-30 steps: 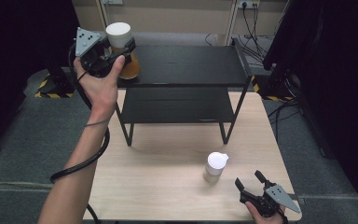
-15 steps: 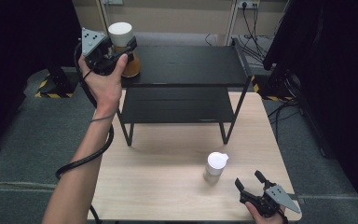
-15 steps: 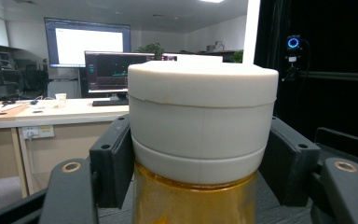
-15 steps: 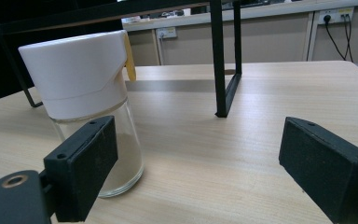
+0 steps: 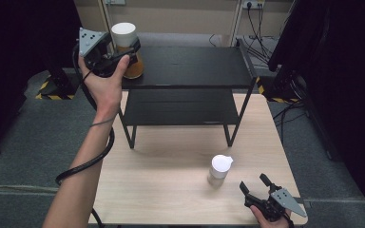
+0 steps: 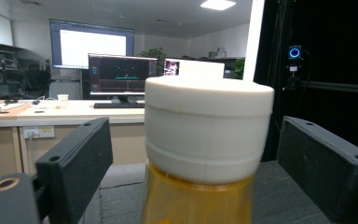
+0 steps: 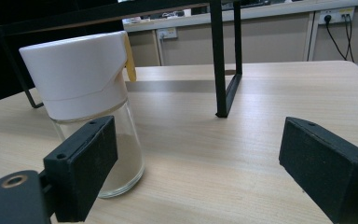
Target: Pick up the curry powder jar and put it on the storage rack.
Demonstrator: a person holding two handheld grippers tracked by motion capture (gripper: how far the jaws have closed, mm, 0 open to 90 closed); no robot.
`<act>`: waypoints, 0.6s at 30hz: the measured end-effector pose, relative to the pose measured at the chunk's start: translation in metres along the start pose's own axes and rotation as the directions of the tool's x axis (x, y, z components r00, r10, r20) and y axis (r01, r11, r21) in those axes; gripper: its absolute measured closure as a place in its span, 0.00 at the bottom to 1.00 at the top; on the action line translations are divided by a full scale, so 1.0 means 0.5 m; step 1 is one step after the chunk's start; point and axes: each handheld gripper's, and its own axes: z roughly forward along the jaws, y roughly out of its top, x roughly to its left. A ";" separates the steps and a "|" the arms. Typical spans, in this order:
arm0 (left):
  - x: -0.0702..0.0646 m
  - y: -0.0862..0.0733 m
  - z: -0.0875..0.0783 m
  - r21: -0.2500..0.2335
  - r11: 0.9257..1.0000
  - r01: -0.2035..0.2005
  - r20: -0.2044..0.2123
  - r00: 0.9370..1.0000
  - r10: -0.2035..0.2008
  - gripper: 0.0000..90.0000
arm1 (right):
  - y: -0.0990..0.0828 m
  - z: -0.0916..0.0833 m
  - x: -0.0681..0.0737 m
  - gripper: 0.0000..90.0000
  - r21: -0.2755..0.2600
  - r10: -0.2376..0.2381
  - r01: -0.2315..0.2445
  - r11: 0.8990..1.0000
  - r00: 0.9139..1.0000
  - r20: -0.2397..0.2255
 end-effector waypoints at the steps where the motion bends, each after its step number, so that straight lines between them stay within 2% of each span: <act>1: -0.001 -0.001 -0.008 -0.003 1.000 -0.005 0.003 1.000 0.005 0.09 | 0.000 0.000 0.000 0.13 0.000 0.000 0.000 1.000 1.000 0.000; 6: -0.016 -0.021 -0.053 -0.033 0.998 -0.056 0.002 0.998 0.056 0.08 | 0.001 0.000 0.001 0.13 0.002 -0.003 0.003 1.000 1.000 0.001; 10: -0.023 -0.041 -0.084 -0.033 0.996 -0.083 -0.003 0.997 0.083 0.09 | 0.001 0.001 0.002 0.13 0.003 -0.007 0.007 1.000 1.000 0.002; 18: -0.031 -0.101 -0.143 -0.043 0.996 -0.075 0.025 0.997 0.076 0.09 | 0.002 0.001 0.002 0.13 0.006 -0.006 0.006 1.000 1.000 0.003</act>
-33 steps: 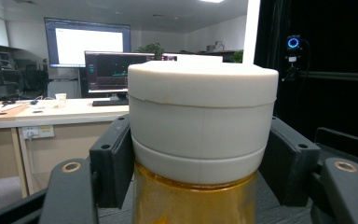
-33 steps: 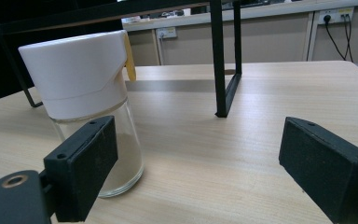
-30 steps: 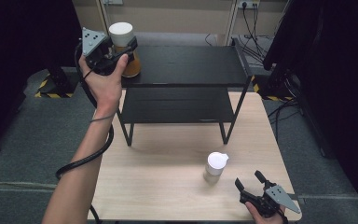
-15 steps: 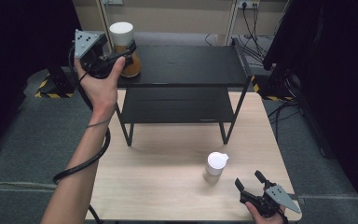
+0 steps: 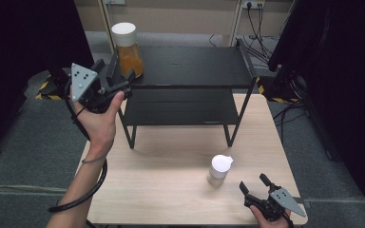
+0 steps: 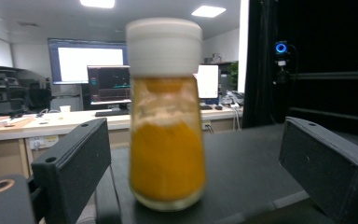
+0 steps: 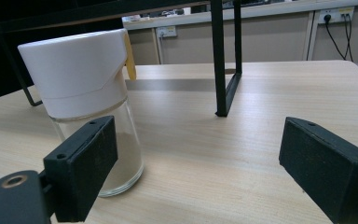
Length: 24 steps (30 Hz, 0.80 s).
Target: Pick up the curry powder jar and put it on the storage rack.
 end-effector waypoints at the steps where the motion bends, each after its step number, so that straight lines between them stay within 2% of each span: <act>1: -0.003 -0.009 -0.006 -0.003 1.000 0.003 0.006 1.000 -0.003 0.10 | 0.000 0.000 0.000 0.13 0.000 -0.001 0.001 1.000 1.000 0.000; 15: -0.036 -0.121 -0.083 0.022 1.000 -0.016 0.087 0.996 0.014 0.12 | -0.001 0.000 0.001 0.13 -0.003 -0.006 0.006 1.000 1.000 0.000; 20: -0.037 -0.166 -0.107 0.049 0.999 0.013 0.101 0.995 -0.018 0.12 | -0.001 0.000 0.001 0.13 -0.002 -0.009 0.009 1.000 1.000 -0.001; 24: -0.036 -0.203 -0.124 0.091 0.996 0.022 0.115 0.993 -0.033 0.12 | 0.000 0.000 0.001 0.13 -0.001 -0.009 0.009 1.000 1.000 0.000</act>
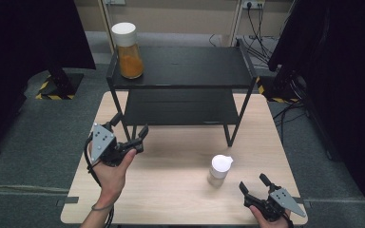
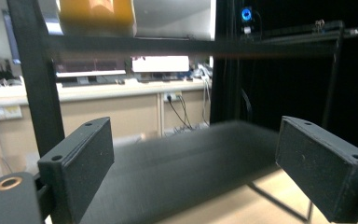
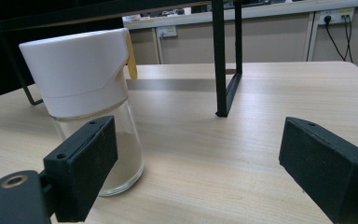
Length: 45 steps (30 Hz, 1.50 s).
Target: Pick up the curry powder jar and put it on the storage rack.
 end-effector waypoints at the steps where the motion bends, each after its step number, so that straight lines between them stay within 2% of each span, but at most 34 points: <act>1: 0.000 -0.011 -0.003 0.004 1.000 0.007 0.002 1.000 -0.007 0.12 | 0.000 0.000 0.000 0.13 0.001 0.000 0.000 1.000 1.000 0.000; 5: 0.003 -0.049 -0.014 0.025 0.999 0.038 0.020 0.999 -0.038 0.12 | 0.000 0.000 0.001 0.13 0.000 -0.001 0.001 1.000 1.000 0.002; 13: 0.003 -0.112 -0.032 0.068 0.996 0.051 0.036 0.998 -0.053 0.12 | 0.000 0.000 0.002 0.13 0.001 -0.004 0.004 1.000 1.000 0.004; 17: 0.007 -0.123 -0.035 0.090 0.995 0.047 0.047 0.998 -0.051 0.12 | 0.000 0.000 0.002 0.13 0.000 -0.003 0.003 1.000 1.000 0.004; 28: 0.014 -0.168 -0.049 0.134 0.988 0.082 0.066 0.994 -0.092 0.11 | 0.000 0.000 0.002 0.13 0.000 -0.006 0.006 1.000 1.000 0.001; 36: 0.028 -0.206 -0.042 0.193 0.973 0.129 0.063 0.988 -0.143 0.11 | -0.001 -0.001 0.002 0.13 -0.004 -0.013 0.012 1.000 1.000 -0.002; 45: 0.038 -0.230 -0.034 0.226 0.963 0.148 0.076 0.983 -0.169 0.10 | -0.003 -0.001 0.002 0.13 -0.006 -0.022 0.022 1.000 1.000 -0.004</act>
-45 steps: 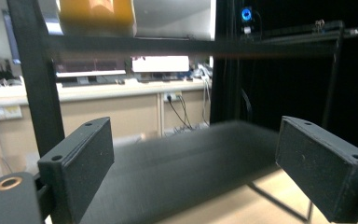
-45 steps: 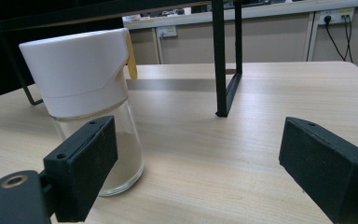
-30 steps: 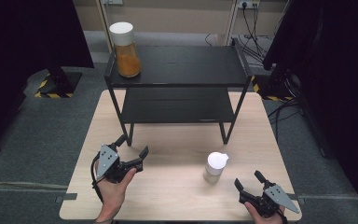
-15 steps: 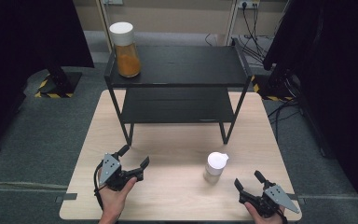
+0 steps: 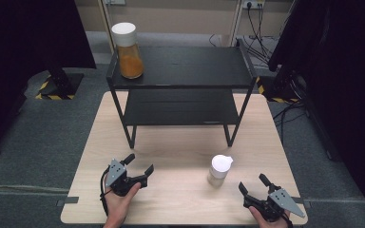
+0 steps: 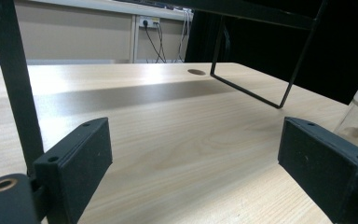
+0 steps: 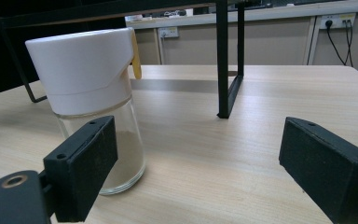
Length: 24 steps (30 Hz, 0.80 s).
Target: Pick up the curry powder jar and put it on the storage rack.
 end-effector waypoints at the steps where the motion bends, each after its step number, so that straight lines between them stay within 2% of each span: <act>1: 0.002 -0.001 0.001 0.004 1.000 0.001 0.004 1.000 -0.001 0.10 | 0.000 0.000 0.000 0.13 -0.001 -0.001 0.001 1.000 1.000 0.000; 7: 0.006 -0.009 0.009 0.034 0.999 -0.001 0.014 1.000 0.000 0.10 | -0.001 -0.001 0.001 0.13 -0.003 0.000 0.000 1.000 1.000 0.000; 10: 0.007 -0.014 0.009 0.017 1.000 0.010 0.014 1.000 -0.010 0.10 | -0.003 -0.001 0.000 0.13 -0.008 0.001 -0.001 1.000 1.000 0.000; 24: 0.011 -0.018 0.007 0.006 1.000 0.025 0.016 1.000 -0.025 0.10 | -0.003 -0.001 0.002 0.13 -0.008 0.001 -0.001 1.000 1.000 0.004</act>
